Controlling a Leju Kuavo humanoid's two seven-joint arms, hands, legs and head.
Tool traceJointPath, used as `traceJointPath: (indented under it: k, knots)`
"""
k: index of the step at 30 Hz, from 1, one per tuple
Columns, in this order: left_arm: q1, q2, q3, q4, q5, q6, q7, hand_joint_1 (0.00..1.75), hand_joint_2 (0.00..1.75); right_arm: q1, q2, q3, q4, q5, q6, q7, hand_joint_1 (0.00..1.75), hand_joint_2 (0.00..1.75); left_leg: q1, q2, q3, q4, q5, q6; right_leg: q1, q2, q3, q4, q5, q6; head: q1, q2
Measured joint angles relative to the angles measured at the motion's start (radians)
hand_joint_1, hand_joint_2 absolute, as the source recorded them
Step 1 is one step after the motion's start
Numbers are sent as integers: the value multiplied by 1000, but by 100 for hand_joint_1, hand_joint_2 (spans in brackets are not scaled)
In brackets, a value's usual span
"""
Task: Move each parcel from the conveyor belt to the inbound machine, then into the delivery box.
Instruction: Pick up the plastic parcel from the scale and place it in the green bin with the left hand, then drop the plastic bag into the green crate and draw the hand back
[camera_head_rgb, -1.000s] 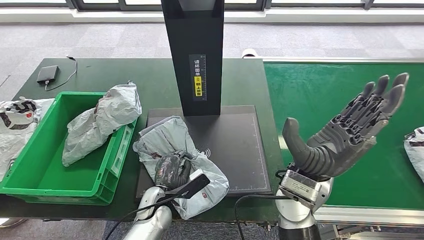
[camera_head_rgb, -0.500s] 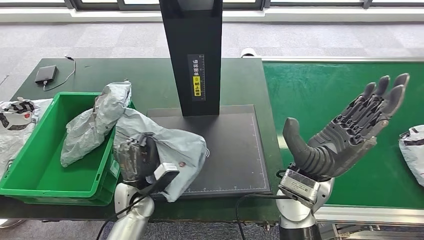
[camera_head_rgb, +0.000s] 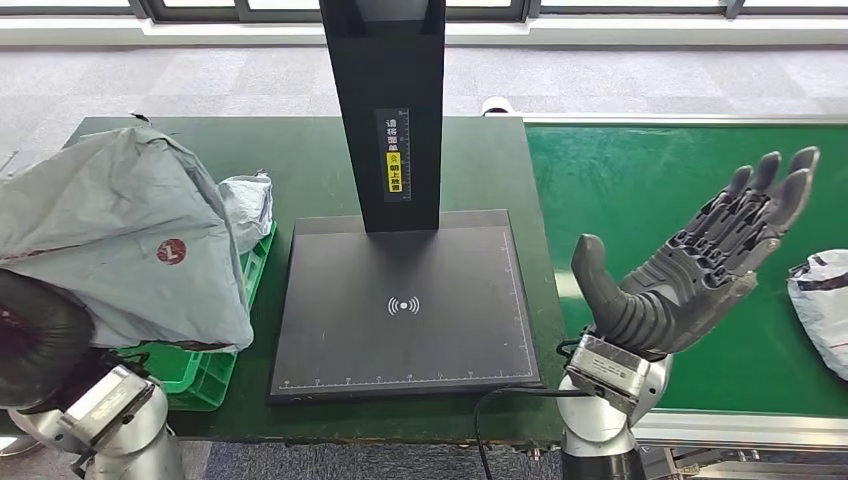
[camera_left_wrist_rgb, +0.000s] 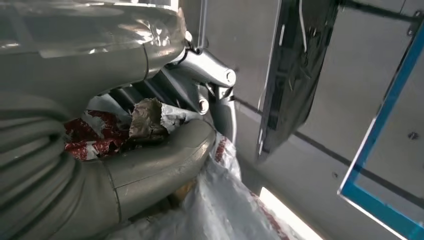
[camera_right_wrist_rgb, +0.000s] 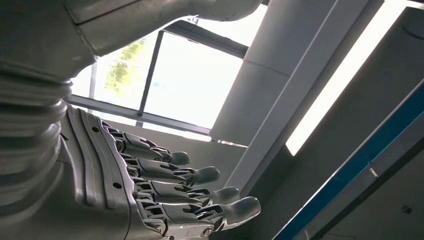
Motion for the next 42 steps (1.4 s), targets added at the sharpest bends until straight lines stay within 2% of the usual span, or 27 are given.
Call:
traceJointPath:
  k: [6, 9, 15, 20, 26, 32, 41, 42]
  knots:
    - [-21, 0, 39, -5, 22, 0, 0, 175, 175, 1, 0, -4, 0, -2, 0, 0, 0, 175, 0, 0, 1, 0, 1, 0, 0, 0, 0, 0, 0, 0, 0, 0]
    - [-76, -6, 66, 66, -17, -1, 30, 175, 175, 1, 0, -4, 0, -7, 0, 0, 0, 175, 0, -3, 1, 0, 1, 0, 0, -3, 2, 0, 0, 0, 0, 0]
    - [-247, -24, 152, 397, -76, -4, 95, 175, 175, 5, 0, -3, 0, -10, 0, 0, 0, 175, 0, -4, 2, 0, 2, 0, 0, -5, 3, 0, 2, -1, 0, 0]
    - [-430, 34, 256, 779, -124, -6, 165, 175, 175, 11, 0, 7, 0, 6, 1, 0, 0, 175, 0, -1, 2, 0, 4, 0, 0, -3, 2, 0, 4, -3, 0, 0]
    - [-561, 89, 360, 1062, -295, -6, 262, 175, 175, 32, -3, 13, 0, 19, 1, 0, 0, 175, 0, -1, 1, 0, 4, -1, 0, -2, 1, 1, 4, -3, 0, 0]
    - [-603, 113, 417, 1180, -359, -5, 300, 175, 175, 32, -3, 29, 0, 21, 1, 0, 0, 175, 0, -1, 0, 0, 4, -1, 0, -2, 1, 1, 4, -3, 0, 0]
    - [-606, 124, 476, 1232, -415, -4, 337, 175, 175, 31, -3, 36, 0, 24, 1, 0, 0, 175, 0, -1, 0, 0, 4, -1, 0, -2, 0, 1, 4, -3, 0, 0]
    - [-607, 124, 479, 1234, -419, -4, 342, 131, 175, 31, -3, 37, 0, 24, 1, 0, 0, 175, 0, -1, 0, 0, 4, -1, 0, -2, 0, 1, 4, -3, 0, 0]
